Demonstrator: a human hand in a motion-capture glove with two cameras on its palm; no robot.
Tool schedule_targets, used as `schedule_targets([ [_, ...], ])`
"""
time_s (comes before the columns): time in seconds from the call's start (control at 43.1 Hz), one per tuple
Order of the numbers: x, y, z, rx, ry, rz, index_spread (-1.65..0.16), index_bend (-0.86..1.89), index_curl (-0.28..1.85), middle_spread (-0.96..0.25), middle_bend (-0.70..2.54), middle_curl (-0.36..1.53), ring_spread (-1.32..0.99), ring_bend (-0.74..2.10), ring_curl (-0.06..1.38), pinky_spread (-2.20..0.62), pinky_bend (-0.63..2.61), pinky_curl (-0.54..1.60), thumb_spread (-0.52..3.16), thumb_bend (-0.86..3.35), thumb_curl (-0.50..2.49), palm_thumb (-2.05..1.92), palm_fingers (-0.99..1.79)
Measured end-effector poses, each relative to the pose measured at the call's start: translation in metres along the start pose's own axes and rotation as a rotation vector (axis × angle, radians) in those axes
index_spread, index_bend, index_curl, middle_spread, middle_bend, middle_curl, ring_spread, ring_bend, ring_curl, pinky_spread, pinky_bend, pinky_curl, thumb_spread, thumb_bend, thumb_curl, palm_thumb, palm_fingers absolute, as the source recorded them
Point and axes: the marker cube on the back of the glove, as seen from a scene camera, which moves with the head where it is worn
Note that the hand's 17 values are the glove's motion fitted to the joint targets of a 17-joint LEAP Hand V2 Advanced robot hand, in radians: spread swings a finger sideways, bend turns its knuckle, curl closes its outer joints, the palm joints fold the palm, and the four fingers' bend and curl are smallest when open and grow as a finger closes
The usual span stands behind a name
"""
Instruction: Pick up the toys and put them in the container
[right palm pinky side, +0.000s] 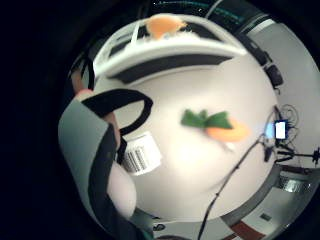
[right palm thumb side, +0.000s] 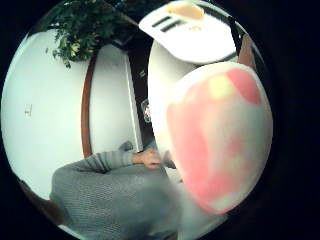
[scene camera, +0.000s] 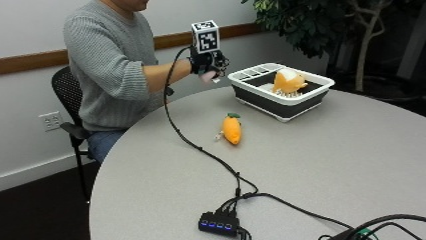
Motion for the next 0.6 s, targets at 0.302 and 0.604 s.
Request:
schedule_targets([
  [0.302, 0.023, -0.082, -0.045, 0.057, 0.116, 0.101, -0.47, 0.57, 0.52, -0.26, 0.92, 0.7, -0.52, 0.98, 0.66, -0.38, 1.01, 0.45, 0.75, 0.12, 0.78, 0.59, 0.93],
  [0.604, 0.096, -0.194, -0.054, 0.03, 0.116, 0.255, -0.49, 0.49, 0.62, -0.26, 0.87, 0.76, -0.55, 0.98, 0.7, -0.38, 1.15, 0.5, 0.7, 0.09, 0.86, 0.6, 0.66],
])
